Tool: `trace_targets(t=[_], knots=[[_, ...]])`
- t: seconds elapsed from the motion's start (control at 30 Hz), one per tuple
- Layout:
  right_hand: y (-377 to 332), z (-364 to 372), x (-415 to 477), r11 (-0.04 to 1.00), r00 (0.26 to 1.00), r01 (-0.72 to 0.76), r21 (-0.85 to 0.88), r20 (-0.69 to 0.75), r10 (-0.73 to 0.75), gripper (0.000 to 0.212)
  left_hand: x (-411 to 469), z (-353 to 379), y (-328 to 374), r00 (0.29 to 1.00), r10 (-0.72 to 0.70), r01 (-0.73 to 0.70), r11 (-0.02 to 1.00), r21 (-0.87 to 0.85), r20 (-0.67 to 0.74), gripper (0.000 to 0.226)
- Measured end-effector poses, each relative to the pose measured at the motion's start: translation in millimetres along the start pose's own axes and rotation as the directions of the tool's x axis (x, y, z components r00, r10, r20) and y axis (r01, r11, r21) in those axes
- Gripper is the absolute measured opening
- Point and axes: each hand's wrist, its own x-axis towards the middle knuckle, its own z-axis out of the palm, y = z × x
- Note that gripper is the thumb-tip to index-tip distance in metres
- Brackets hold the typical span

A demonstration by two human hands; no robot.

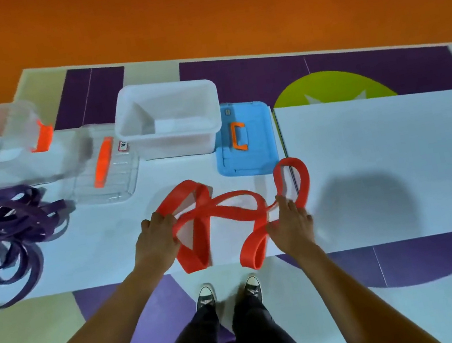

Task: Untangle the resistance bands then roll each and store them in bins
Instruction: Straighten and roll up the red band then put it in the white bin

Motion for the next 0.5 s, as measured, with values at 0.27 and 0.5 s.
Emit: trace_targets(t=[0.27,0.5], knots=[[13.9,5.6,3.8,0.564,0.827,-0.535,0.629,0.253,0.502,0.106,-13.1,31.5,-5.6,0.979,0.123,-0.130,0.991,0.037,0.161,0.039],[4.3,14.7,51.0,0.295,0.756,-0.591,0.750,0.388,0.528,0.099,-27.6,29.9,16.1,0.974,0.097,-0.108,0.993,0.042,0.205,0.052]])
